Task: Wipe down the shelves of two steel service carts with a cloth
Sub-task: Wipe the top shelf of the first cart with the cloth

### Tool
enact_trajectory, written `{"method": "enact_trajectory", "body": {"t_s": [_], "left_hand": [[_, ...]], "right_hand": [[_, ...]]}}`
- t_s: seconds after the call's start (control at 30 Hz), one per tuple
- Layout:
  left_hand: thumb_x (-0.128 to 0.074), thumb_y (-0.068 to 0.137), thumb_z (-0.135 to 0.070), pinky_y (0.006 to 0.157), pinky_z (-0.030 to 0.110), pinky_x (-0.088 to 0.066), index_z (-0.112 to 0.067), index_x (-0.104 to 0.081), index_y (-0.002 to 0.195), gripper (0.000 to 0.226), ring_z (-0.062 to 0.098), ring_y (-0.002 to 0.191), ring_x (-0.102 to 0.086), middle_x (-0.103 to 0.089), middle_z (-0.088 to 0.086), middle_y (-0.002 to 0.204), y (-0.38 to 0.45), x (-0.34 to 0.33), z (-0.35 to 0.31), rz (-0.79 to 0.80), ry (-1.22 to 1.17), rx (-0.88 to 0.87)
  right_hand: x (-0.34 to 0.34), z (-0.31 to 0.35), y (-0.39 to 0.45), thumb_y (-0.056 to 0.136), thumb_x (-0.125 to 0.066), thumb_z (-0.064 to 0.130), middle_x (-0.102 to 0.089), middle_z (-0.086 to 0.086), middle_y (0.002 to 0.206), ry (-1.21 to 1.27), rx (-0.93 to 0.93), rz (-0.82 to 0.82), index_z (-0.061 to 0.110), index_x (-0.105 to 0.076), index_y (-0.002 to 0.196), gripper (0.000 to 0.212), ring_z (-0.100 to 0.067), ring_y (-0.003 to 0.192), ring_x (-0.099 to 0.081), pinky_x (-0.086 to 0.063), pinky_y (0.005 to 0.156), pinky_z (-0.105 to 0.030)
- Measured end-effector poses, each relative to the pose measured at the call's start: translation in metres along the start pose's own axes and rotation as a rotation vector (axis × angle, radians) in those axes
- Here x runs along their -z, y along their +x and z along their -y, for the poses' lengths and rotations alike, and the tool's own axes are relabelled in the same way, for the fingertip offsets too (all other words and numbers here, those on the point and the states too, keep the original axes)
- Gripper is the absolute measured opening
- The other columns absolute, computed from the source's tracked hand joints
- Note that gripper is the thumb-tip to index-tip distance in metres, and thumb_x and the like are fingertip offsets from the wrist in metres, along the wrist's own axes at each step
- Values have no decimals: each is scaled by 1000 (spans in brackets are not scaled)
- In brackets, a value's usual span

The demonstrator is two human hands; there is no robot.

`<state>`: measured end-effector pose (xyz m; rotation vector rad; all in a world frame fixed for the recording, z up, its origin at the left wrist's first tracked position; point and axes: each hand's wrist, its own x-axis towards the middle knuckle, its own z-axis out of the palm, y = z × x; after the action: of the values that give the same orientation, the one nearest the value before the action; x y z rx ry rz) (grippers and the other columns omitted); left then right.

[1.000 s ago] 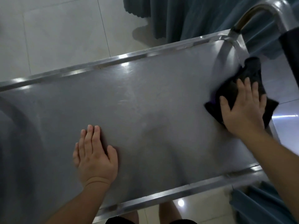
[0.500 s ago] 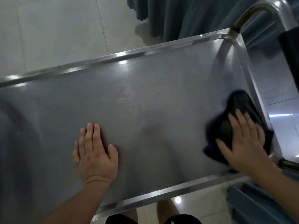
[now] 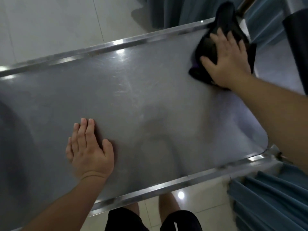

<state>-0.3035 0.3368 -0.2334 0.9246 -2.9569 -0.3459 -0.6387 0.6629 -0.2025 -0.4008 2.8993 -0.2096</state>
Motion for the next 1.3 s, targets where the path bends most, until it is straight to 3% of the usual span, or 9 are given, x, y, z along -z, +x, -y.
{"method": "enact_trajectory", "body": {"t_s": [0.13,0.37,0.47,0.63,0.8,0.93,1.1,1.2,1.3], "left_hand": [[-43,91,-39,130,50,-13,-20,-35,162,75,25,161,-20,-30,3,173,-1,4,-3,11,-28,12],[-42,91,-43,128,52,-15,-18,-35,162,76,28,160,-22,-30,5,172,-2,3,-2,-8,-21,-8],[-42,91,-47,128,51,-15,-17,-35,163,78,27,160,-23,-31,6,172,-2,-1,1,-26,-10,-29],[-41,92,-49,128,49,-13,-18,-32,164,79,26,161,-21,-30,4,172,-1,-5,4,-21,0,-27],[-43,93,-49,129,49,-13,-18,-32,164,79,25,161,-20,-29,4,173,2,-5,4,-15,-11,-19],[-45,93,-47,129,46,-11,-20,-32,164,77,25,160,-22,-31,3,172,3,-6,6,-42,-6,-20],[-45,94,-48,129,37,-2,-25,-27,165,77,20,161,-18,-26,-1,173,0,-8,7,-29,1,-21],[-44,93,-49,128,38,-2,-24,-27,165,78,20,162,-16,-26,-1,173,0,-7,7,-11,-10,-16],[-43,93,-49,129,40,-4,-23,-29,165,78,22,162,-17,-27,0,173,0,-6,6,-13,-23,-13]], "right_hand": [[-11,-25,-126,93,-42,62,-19,-1,174,27,-23,12,24,-29,163,80,-33,160,-17,-12,129,-54],[-39,-34,-307,93,-39,63,-3,9,177,-95,-7,250,35,-13,167,83,-23,163,-3,-10,129,-56],[-37,-26,-286,93,-38,65,-2,7,177,-131,69,276,35,-7,168,86,-24,163,-1,-9,128,-55],[-36,32,-154,91,-45,61,-25,0,173,-110,303,109,27,-34,163,81,-29,160,-19,-19,126,-60],[-24,91,-1,90,-33,69,-9,8,176,-42,198,58,35,-19,167,85,-22,162,-7,-4,130,-50],[-22,114,48,93,-30,71,-3,8,177,11,102,-8,34,-13,167,85,-21,163,0,-2,130,-51],[-35,100,-26,97,-35,67,-14,4,176,-9,149,-5,29,-20,167,81,-22,162,-11,-7,130,-50],[-47,87,-132,94,-46,59,-20,1,175,-17,189,2,23,-29,165,81,-26,161,-16,-14,129,-53],[-63,70,-244,93,-51,59,-16,4,175,-71,301,125,28,-22,167,85,-24,162,-12,-18,126,-57]]}}
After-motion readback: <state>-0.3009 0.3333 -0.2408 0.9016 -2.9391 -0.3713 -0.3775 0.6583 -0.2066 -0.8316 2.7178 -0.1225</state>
